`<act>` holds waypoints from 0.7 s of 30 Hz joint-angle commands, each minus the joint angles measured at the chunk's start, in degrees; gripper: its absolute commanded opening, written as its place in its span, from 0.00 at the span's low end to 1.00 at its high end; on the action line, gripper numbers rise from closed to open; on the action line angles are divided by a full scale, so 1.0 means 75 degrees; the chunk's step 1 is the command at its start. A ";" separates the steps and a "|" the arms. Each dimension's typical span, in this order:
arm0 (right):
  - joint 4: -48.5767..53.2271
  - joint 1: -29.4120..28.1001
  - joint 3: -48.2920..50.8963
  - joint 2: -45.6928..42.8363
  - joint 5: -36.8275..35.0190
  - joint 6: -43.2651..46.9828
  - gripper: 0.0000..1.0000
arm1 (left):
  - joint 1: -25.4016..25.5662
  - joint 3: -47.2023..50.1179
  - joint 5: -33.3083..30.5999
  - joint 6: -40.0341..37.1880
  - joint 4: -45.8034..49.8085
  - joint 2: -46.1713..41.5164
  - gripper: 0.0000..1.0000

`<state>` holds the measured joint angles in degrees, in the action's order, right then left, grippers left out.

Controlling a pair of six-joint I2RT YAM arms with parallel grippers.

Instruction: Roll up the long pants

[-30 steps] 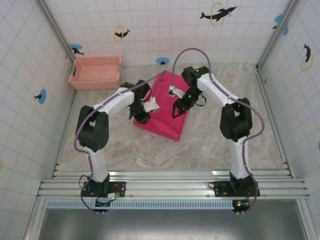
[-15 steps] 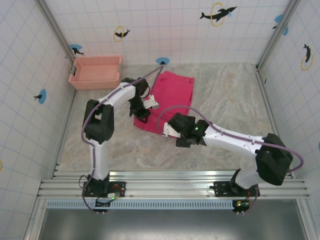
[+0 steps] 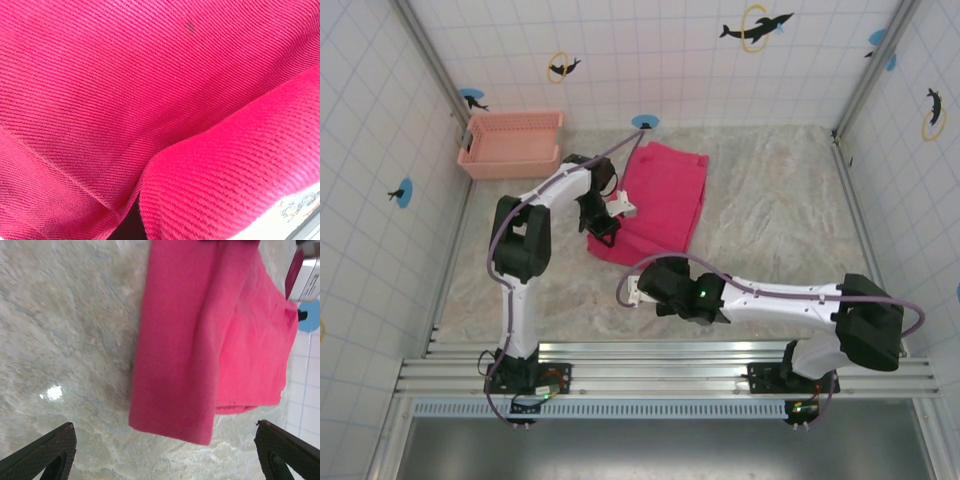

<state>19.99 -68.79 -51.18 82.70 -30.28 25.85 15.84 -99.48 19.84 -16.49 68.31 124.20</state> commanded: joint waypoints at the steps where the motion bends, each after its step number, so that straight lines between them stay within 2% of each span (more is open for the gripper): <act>1: -0.0273 -0.0079 0.0147 0.0278 0.0041 0.0091 0.95 | -0.0087 -0.0130 0.0109 0.0031 -0.0132 0.0279 0.01; 8: -0.1184 0.0030 -0.0002 0.1715 -0.0001 0.0362 0.95 | -0.0141 -0.0008 0.0085 0.0031 -0.0202 0.0244 0.01; 12: -0.1804 0.0186 -0.0169 0.2508 -0.0594 0.0496 0.95 | -0.0173 0.0074 0.0156 0.0043 -0.0234 0.0176 0.01; 21: -0.2449 0.0874 -0.0724 0.3470 -0.0790 0.0921 0.94 | -0.0297 0.0256 0.0332 0.0041 -0.0296 0.0011 0.02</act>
<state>1.78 -63.70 -55.24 104.79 -36.53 31.62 14.41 -98.76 21.80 -16.47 67.85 124.38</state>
